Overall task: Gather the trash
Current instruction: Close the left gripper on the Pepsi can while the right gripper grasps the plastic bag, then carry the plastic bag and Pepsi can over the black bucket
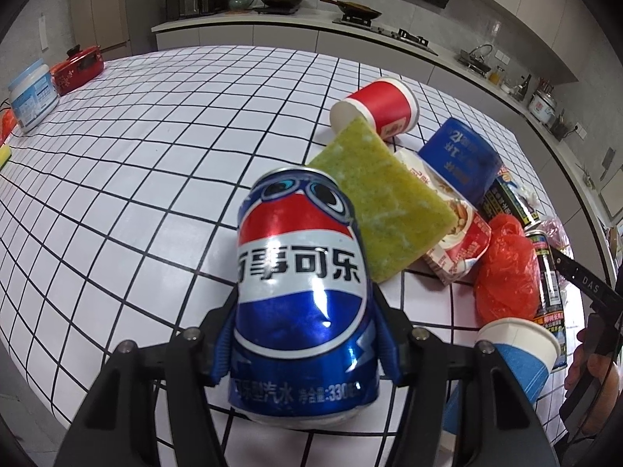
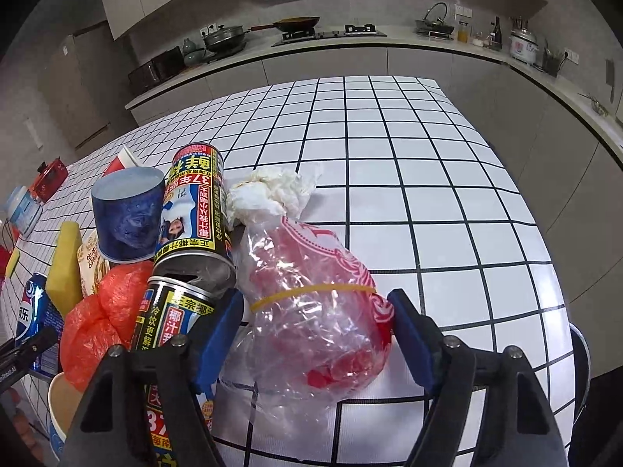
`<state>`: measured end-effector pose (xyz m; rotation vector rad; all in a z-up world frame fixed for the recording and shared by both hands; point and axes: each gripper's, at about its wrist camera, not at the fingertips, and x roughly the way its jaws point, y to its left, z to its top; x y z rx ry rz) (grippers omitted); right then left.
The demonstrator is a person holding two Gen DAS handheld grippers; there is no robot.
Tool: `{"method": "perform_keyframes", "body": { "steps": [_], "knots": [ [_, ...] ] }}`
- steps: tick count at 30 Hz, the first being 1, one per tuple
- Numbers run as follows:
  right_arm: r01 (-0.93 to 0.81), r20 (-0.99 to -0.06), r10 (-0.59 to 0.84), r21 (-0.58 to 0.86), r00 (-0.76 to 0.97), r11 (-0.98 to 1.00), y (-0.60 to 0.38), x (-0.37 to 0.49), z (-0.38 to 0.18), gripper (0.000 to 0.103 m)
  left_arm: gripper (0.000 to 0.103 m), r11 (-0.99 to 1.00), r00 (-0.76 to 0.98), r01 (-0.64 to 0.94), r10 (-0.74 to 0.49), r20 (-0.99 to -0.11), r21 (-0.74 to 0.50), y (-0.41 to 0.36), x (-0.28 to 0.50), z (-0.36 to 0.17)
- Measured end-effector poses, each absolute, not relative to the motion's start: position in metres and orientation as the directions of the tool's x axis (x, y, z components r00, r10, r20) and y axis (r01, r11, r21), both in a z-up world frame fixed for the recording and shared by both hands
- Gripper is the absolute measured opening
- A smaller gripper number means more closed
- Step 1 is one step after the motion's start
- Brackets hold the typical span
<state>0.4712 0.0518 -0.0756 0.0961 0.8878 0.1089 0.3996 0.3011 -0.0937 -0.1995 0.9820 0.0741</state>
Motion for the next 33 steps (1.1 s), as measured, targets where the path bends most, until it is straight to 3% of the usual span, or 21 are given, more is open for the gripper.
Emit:
{"method": "perform_keyframes", "body": {
  "steps": [21,33],
  "knots": [
    [-0.075,-0.697,0.172,0.168,0.697,0.983,0.015,0.401,-0.036,0.068,0.060,0.981,0.673,-0.147,0.004,-0.739,-0.129,0.281,0.361,-0.048],
    [0.152,-0.669,0.004,0.175,0.743,0.973,-0.060,0.313,-0.016,0.068,0.060,0.972,0.712,0.117,-0.225,-0.665,-0.204,0.225,0.335,-0.022]
  ]
}}
